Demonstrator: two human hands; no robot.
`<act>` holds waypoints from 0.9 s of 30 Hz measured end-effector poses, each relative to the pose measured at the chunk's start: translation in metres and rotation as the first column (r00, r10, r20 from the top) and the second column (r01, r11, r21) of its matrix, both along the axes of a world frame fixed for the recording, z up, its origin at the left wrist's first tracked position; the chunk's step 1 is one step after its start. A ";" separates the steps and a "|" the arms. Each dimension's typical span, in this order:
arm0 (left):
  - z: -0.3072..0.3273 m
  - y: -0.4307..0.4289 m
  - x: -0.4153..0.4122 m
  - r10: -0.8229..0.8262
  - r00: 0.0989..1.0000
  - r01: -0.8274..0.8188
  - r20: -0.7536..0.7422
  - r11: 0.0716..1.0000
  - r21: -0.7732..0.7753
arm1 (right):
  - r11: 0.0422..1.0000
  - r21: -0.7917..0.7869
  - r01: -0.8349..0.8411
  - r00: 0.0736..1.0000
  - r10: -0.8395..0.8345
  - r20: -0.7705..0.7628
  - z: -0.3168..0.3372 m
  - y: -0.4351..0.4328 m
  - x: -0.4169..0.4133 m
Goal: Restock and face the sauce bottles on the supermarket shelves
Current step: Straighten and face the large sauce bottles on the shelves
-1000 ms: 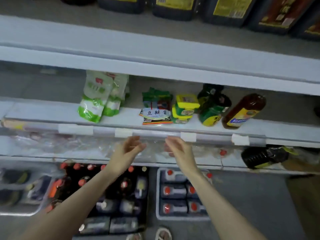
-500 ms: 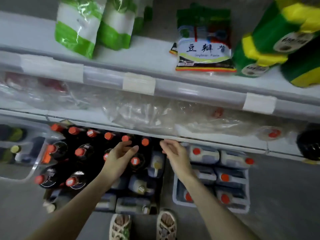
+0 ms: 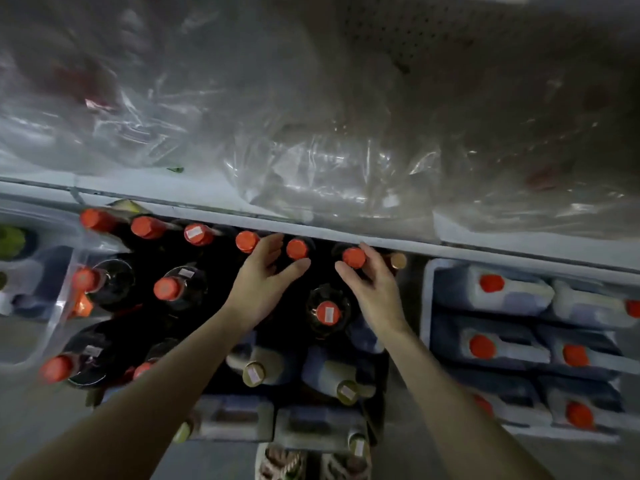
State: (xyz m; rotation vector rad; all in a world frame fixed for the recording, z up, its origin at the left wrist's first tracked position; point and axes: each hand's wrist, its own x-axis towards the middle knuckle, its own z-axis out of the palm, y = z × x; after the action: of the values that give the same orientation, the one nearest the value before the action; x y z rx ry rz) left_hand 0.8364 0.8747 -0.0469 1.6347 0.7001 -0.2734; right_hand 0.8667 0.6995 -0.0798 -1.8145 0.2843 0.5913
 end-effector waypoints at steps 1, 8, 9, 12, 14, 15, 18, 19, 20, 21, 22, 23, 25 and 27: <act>-0.008 0.002 0.005 -0.032 0.999 0.032 0.015 0.999 0.000 | 1.000 0.004 -0.011 1.000 0.011 -0.006 -0.008 0.001 0.002; -0.047 0.012 0.028 -0.262 0.965 0.257 0.012 0.952 0.168 | 0.998 0.033 -0.044 0.997 0.042 0.071 -0.041 0.003 0.012; -0.048 0.013 0.029 -0.268 0.963 0.261 0.019 0.948 0.181 | 0.998 0.030 -0.054 0.995 0.051 0.080 -0.043 0.004 0.012; -0.051 0.012 0.030 -0.290 0.956 0.273 0.037 0.930 0.245 | 0.994 -0.027 -0.106 0.987 0.109 0.122 -0.043 0.002 0.011; -0.051 0.011 0.030 -0.293 0.954 0.263 0.061 0.919 0.294 | 0.988 -0.071 -0.134 0.978 0.144 0.154 -0.041 0.002 0.013; -0.049 0.012 0.030 -0.287 0.955 0.252 0.078 0.919 0.304 | 0.987 -0.080 -0.143 0.974 0.154 0.163 -0.039 0.002 0.014; -0.038 0.014 0.029 -0.282 0.951 0.233 0.128 0.924 0.305 | 0.985 -0.080 -0.152 0.968 0.165 0.189 -0.030 0.000 0.016; -0.034 0.014 0.029 -0.285 0.948 0.234 0.141 0.926 0.297 | 0.987 -0.075 -0.142 0.969 0.154 0.193 -0.027 -0.001 0.017; -0.027 0.014 0.029 -0.282 0.947 0.231 0.151 0.929 0.289 | 0.989 -0.073 -0.125 0.969 0.137 0.204 -0.020 -0.002 0.018; -0.017 0.014 0.027 -0.274 0.948 0.221 0.163 0.933 0.284 | 0.991 -0.076 -0.109 0.967 0.124 0.222 -0.011 -0.003 0.019; -0.005 0.015 0.026 -0.264 0.950 0.211 0.167 0.936 0.283 | 0.991 -0.091 -0.097 0.963 0.116 0.244 0.000 -0.003 0.019; 0.008 0.016 0.025 -0.256 0.950 0.201 0.176 0.938 0.282 | 0.990 -0.105 -0.092 0.957 0.117 0.264 0.013 -0.004 0.019; 0.039 0.016 0.022 -0.243 0.949 0.189 0.202 0.949 0.254 | 0.992 -0.091 -0.084 0.951 0.107 0.290 0.047 -0.006 0.019; 0.078 0.016 0.018 -0.239 0.942 0.183 0.234 0.954 0.236 | 0.994 -0.066 -0.088 0.945 0.104 0.309 0.089 -0.007 0.018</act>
State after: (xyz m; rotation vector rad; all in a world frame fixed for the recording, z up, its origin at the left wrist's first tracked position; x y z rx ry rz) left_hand 0.8546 0.8911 0.0312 1.9113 0.3606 -0.1365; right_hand 0.8850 0.6922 0.0093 -1.9473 -0.0045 0.3573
